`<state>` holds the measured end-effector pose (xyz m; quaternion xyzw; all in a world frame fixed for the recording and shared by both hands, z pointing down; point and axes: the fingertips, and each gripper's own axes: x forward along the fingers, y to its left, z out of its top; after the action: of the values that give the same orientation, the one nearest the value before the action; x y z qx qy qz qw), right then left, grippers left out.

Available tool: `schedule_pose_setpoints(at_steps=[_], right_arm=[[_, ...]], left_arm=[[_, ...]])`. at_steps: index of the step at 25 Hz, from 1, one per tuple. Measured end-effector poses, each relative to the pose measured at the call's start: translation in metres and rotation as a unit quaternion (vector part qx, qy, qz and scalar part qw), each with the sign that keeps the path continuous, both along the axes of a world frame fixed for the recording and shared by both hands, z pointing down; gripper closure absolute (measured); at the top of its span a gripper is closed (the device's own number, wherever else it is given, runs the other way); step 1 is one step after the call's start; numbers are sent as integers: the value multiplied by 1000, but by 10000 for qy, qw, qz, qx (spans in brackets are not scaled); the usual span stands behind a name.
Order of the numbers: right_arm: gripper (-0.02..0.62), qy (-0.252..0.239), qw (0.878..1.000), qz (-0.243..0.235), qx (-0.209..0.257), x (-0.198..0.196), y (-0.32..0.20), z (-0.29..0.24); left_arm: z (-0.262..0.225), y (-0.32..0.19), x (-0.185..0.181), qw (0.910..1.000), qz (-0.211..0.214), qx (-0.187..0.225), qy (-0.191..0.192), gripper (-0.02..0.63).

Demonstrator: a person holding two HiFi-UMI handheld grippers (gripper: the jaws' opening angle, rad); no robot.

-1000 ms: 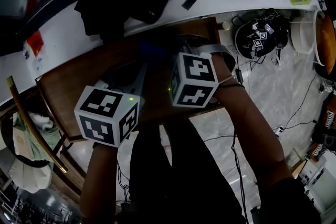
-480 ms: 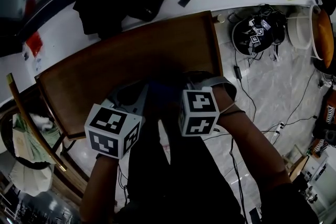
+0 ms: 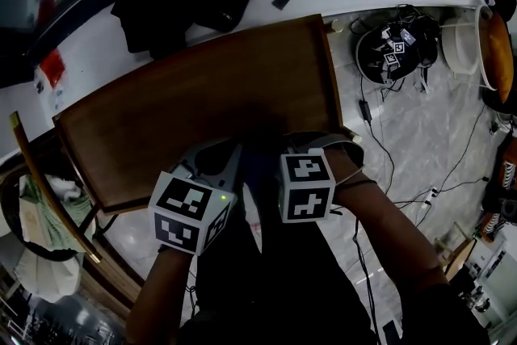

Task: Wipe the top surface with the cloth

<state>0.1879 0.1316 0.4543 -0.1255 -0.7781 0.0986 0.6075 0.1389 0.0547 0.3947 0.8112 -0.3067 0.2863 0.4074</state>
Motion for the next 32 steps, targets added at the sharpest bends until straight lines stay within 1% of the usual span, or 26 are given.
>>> schedule_pose_setpoints(at_steps=[4, 6, 8, 9, 11, 13, 15, 17, 19, 20, 24, 26, 32], right_arm=[[505, -27, 9991, -29, -430, 1, 0, -1], [505, -134, 9980, -4, -612, 1, -1, -4], [504, -427, 9972, 88, -606, 0, -10, -12], [504, -610, 9968, 186, -485, 0, -20, -18], [503, -914, 9948, 458, 29, 0, -54, -32], [503, -1076, 9884, 656, 844, 1, -100, -46], [503, -1150, 9750, 729, 1757, 2, -146, -58], [503, -1156, 9588, 742, 2487, 2, -184, -65], [503, -1091, 9483, 693, 2898, 0, -209, -63], [503, -1023, 9465, 640, 2994, -2, -217, -57], [503, -698, 9483, 474, 3060, -1, -233, -24], [503, -664, 9494, 492, 3029, 2, -238, -15], [504, -741, 9601, 720, 2599, 1, -238, -11]], left_arm=[[-1, -2, 7, 10000, -6, 8, 29, 595], [-3, -7, 7, 10000, -62, 36, 29, 595], [-6, -15, 6, 9999, -138, 91, 25, 595], [-8, -20, 5, 9998, -175, 131, 22, 595], [-12, -34, 2, 9994, -264, 236, 15, 595], [-17, -52, 0, 9987, -374, 358, 12, 595], [-22, -70, -1, 9977, -483, 483, 15, 595], [-27, -89, -1, 9959, -566, 697, -66, 595], [-29, -109, -2, 9929, -574, 996, -306, 595], [-29, -116, -1, 9918, -563, 1084, -388, 595], [-25, -133, 10, 9923, -583, 1052, -309, 595], [-21, -136, 15, 9931, -579, 989, -268, 595], [-13, -135, 21, 9943, -564, 867, -244, 595]])
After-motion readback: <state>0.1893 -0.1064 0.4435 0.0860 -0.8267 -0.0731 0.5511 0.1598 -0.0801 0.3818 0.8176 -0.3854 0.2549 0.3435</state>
